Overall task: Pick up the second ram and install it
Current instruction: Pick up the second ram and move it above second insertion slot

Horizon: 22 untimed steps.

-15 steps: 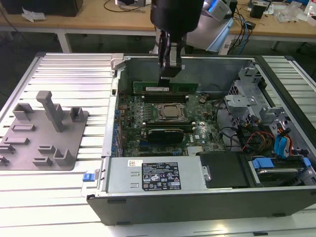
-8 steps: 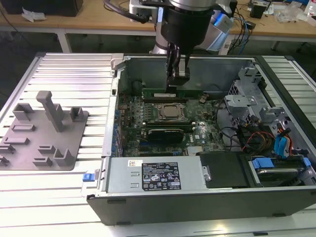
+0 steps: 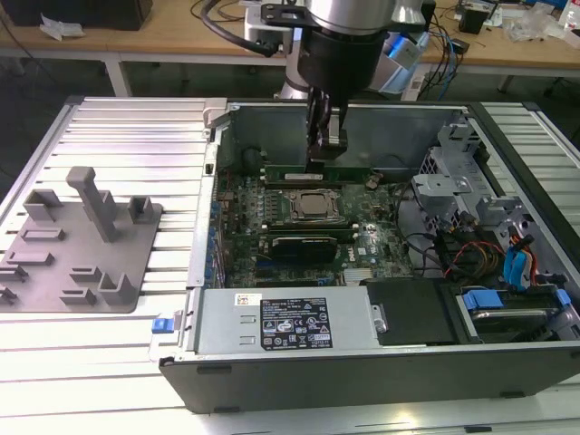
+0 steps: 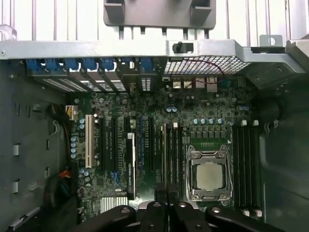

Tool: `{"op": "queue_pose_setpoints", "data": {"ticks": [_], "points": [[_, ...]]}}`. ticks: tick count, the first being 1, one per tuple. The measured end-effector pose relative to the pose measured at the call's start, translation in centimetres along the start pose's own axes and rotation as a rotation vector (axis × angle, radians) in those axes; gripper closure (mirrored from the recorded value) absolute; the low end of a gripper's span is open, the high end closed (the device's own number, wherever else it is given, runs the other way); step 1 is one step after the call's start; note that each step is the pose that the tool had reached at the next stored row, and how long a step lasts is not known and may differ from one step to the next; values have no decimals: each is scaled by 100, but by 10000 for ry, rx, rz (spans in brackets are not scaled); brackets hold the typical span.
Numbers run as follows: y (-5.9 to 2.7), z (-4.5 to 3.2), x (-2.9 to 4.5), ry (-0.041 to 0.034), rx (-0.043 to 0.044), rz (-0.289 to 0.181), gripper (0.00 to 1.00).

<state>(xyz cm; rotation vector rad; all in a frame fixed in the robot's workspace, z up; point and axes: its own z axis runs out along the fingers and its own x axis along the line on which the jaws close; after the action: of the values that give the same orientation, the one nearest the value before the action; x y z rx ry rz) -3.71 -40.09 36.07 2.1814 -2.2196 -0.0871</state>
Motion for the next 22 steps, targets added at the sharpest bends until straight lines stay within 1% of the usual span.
{"op": "queue_pose_setpoints", "data": {"ticks": [1,3,4,5,6,8,11,14,16,18,19,20,22], "points": [[-3,3,-25,-15,-1,-4,91],[-6,16,-41,-79,0,-12,91],[-7,42,-49,-79,-2,-23,91],[-12,92,-69,-78,-3,-47,91],[-15,120,-89,-77,-3,-64,91],[-23,185,-142,-77,-3,-81,91],[-25,190,-144,-76,-3,-80,91],[-30,270,-142,-76,-4,-81,91],[-35,347,-141,-77,-3,-81,91],[-36,378,-142,-105,-4,-82,91],[-38,400,-142,-106,-4,-82,91],[-41,448,-142,-106,-4,-82,91],[-49,493,-161,-108,-3,-83,91]]}}
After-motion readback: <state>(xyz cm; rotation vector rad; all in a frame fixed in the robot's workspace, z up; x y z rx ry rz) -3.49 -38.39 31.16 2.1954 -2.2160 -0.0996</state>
